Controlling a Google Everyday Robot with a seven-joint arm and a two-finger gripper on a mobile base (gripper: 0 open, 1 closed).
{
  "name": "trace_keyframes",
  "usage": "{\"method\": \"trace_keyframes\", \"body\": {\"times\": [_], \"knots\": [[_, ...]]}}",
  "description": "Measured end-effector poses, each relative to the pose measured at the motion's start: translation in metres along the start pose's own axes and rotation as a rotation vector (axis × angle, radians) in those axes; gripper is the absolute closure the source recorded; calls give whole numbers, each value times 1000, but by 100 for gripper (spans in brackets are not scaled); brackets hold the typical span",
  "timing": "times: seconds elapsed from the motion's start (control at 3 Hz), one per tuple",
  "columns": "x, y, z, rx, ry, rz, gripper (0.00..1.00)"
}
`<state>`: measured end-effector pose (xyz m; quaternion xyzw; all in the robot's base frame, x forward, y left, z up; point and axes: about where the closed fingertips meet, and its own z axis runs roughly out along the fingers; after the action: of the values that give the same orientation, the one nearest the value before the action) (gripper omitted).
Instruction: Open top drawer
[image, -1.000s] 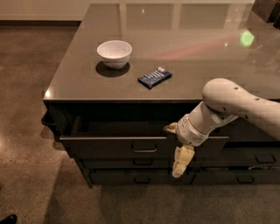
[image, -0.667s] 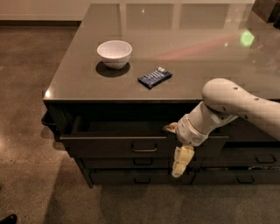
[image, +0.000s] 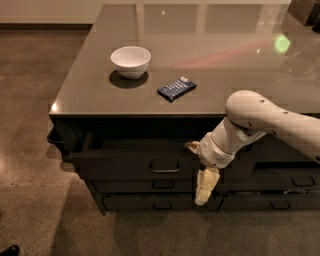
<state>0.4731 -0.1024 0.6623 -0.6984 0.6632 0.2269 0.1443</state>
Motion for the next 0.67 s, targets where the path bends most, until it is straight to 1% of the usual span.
{"method": "trace_keyframes", "body": {"times": [0.33,0.67], "knots": [[-1,7,0,-26,-2,0,0],[3,52,-15,-92,-21,41,0]]}}
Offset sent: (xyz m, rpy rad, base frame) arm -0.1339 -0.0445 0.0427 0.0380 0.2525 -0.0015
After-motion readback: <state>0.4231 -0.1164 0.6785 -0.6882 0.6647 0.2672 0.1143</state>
